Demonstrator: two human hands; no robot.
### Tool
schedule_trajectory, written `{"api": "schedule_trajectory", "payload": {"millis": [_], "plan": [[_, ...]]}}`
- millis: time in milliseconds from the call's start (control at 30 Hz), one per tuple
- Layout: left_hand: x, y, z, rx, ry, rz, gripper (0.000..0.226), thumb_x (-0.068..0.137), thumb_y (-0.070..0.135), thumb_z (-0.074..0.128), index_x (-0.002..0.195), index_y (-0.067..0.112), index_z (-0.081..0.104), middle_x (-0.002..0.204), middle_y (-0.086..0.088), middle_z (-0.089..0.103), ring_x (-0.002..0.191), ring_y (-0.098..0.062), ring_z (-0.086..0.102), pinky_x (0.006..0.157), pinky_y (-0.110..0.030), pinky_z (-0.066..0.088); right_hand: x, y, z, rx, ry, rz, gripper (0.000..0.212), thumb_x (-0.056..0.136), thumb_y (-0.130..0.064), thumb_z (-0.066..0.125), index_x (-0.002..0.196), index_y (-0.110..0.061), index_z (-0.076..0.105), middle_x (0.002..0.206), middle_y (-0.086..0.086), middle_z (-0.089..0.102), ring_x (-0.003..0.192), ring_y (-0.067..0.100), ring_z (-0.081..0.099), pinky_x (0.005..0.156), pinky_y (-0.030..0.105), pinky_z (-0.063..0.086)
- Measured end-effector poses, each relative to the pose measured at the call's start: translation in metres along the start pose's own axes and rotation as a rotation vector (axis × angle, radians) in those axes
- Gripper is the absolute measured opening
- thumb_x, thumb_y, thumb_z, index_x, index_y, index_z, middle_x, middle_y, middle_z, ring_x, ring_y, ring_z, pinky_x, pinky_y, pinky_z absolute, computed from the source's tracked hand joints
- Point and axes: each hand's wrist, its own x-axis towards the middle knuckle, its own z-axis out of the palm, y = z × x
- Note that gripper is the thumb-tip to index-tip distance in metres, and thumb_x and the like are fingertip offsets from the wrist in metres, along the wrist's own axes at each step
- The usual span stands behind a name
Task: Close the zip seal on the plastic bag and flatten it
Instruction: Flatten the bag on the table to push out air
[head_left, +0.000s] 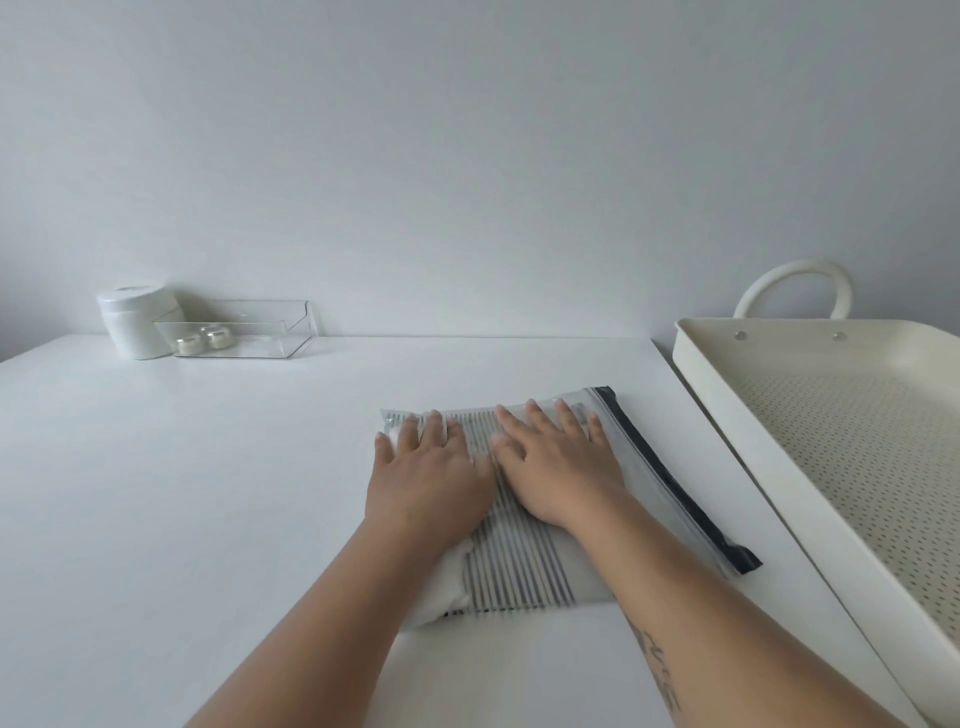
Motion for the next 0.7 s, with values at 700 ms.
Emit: {"api": "schedule_trajectory", "payload": {"millis": [700], "plan": [[-0.002,0.005,-0.003,0.05,-0.004,0.029,0.069,0.085,0.065,0.018,0.15,0.04,0.015,0.161,-0.008,0.014,0.146,-0.028,0.005,0.117,-0.051,0.001,0.009,0.041,-0.008,-0.063,-0.03,0.115,0.06,0.088,-0.06,0.007,0.147,-0.05,0.006,0.162,-0.012,-0.002,0.148,0.024,-0.009,0.114,0.056,-0.015]]}}
